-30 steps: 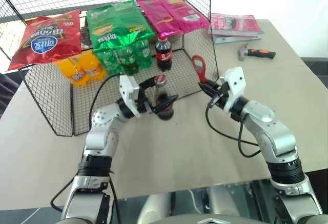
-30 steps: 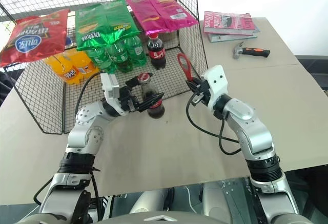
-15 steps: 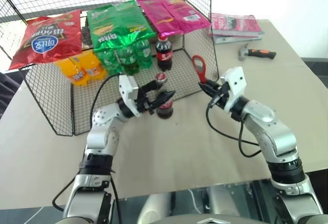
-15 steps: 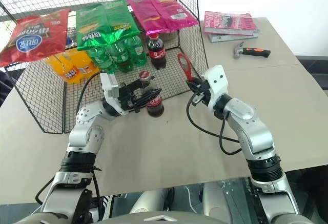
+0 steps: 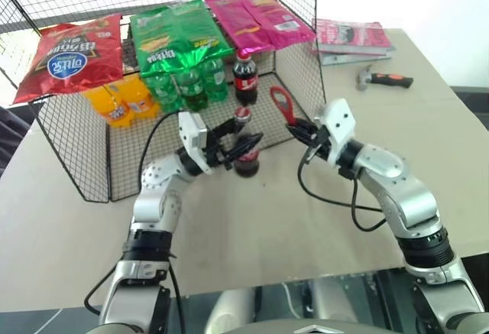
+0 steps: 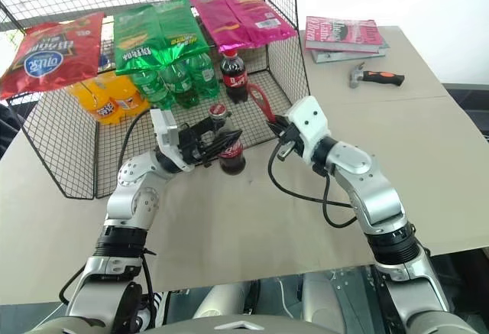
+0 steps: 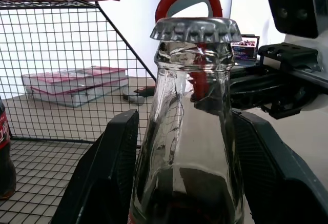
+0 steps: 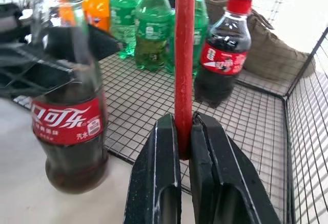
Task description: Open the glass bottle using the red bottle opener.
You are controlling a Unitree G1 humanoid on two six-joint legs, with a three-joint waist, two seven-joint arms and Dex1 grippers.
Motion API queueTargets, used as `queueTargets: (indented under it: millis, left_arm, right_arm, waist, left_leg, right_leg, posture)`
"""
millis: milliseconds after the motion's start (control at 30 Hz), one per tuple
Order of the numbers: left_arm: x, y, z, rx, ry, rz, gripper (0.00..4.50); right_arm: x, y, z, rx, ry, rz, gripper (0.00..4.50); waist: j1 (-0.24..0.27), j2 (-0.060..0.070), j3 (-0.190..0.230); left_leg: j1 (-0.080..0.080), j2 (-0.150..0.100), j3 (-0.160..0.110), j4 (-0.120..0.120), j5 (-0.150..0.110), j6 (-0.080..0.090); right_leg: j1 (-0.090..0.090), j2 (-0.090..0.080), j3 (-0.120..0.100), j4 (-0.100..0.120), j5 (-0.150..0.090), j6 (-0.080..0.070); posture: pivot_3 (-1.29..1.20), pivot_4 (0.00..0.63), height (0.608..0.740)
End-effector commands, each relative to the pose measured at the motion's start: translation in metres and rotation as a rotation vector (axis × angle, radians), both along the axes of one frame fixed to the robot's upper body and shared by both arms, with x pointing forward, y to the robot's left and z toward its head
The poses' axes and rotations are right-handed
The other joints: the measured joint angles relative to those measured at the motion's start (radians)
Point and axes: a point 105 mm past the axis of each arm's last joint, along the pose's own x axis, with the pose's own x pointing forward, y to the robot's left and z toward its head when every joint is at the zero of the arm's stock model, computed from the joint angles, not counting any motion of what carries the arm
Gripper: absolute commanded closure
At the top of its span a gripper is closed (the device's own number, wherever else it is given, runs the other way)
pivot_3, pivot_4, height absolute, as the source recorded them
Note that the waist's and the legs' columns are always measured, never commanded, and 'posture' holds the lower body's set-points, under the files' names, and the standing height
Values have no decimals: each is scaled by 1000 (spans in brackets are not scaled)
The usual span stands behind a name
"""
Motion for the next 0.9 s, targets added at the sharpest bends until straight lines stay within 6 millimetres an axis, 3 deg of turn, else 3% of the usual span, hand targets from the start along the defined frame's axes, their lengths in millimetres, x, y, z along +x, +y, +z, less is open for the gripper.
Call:
queueTargets:
  millis: [33, 533, 733, 900]
  left_arm:
    - [-5, -4, 14, -23, -57, -23, 2354]
    - [-6, -9, 11, -51, -57, -21, 2354]
    - [-6, -7, 8, -49, -52, -9, 2354]
    - [-7, -6, 7, -48, -47, -4, 2354]
  right_arm:
    - [-6, 7, 18, -69, -160, 31, 4500]
    - [4, 30, 13, -221, -533, -33, 4500]
    - [-3, 39, 4, -244, -656, 4, 4500]
    - [-4, 47, -15, -271, -707, 26, 4500]
  waist:
    - [0, 0, 0]
    - [-1, 0, 0]
    - [-1, 0, 0]
    - [-1, 0, 0]
  left_leg:
    - [-1, 0, 0, 0, 0, 0]
    - [-2, -1, 0, 0, 0, 0]
    - [-2, -1, 0, 0, 1, -1]
    - [-2, -1, 0, 0, 1, -2]
  right_leg:
    - [-1, 0, 0, 0, 0, 0]
    - [-3, 0, 0, 0, 0, 0]
    - [-3, 0, 0, 1, 0, 0]
    - [-3, 1, 0, 1, 0, 0]
  posture:
    - [0, 150, 740]
    - [0, 150, 740]
    - [0, 150, 740]
    - [0, 150, 740]
